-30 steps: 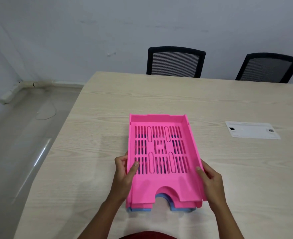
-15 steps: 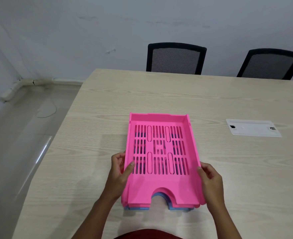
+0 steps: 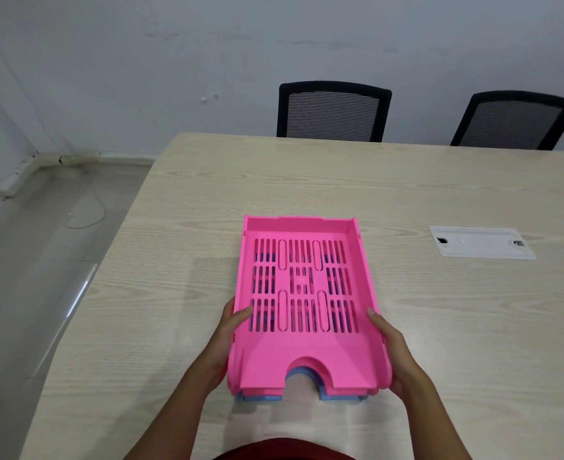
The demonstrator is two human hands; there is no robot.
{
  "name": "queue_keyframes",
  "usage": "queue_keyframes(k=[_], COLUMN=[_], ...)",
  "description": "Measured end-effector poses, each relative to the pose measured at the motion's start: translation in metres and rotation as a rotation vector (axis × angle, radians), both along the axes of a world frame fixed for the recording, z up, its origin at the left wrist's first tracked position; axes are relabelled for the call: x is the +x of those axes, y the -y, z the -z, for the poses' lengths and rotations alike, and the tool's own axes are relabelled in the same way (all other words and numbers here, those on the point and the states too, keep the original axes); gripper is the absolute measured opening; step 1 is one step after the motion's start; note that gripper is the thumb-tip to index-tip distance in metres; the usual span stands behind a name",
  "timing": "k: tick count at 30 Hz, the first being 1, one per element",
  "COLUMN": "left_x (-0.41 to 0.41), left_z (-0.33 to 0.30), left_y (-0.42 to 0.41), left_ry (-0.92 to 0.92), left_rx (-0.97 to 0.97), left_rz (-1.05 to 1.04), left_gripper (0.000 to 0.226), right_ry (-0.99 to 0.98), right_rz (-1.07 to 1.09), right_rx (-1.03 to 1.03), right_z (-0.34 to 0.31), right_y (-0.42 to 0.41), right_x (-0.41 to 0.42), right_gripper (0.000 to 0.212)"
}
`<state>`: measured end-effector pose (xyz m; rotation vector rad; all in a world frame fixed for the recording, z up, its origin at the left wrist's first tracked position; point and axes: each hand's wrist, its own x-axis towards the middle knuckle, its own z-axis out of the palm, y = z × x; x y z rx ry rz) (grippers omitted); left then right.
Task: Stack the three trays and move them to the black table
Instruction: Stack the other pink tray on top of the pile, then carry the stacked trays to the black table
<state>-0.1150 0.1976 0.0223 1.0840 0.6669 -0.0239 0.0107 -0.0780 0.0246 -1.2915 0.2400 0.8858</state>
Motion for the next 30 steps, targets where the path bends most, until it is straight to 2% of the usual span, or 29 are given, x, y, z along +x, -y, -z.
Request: queue_keyframes(k=[6,13,18,23,26,30], left_x=[-0.003,-0.024,-0.056,-0.088,-0.107,-0.138], left_z=[-0.002,0.0,0.005,0.01,0.009,0.006], left_y=[0.0,0.016,0.025,0.024,0.013,-0.015], left_ry=[-0.023,-0.008,-0.004,-0.018,-0.024,0.001], left_rx=[0.023,0.005,0.033,0.059,0.08,0.077], left_rz=[0.012,-0.092,-0.217,-0.351,-0.398,-0.449], left_gripper=[0.054,0.05,0.051,0.048,0.046,0.038], right_ry=[-0.047,-0.054,-0.056,-0.02,-0.033,-0.045], right_rz=[-0.045,-0.078,-0.191,-0.311,-0.375,-0.41], right_rx=[0.025,0.122,0.147,0.125,0.131,0.142], right_z=[0.006,0.008,0.009,0.008,0.006,0.005], right_y=[0.002,-0.001,-0.013,-0.041,-0.061,-0.099], right_x=[0.002,0.007,0.012,0.008,-0.004,-0.027], right_gripper=[0.074,0.09,0.082,0.104,0.124,0.13])
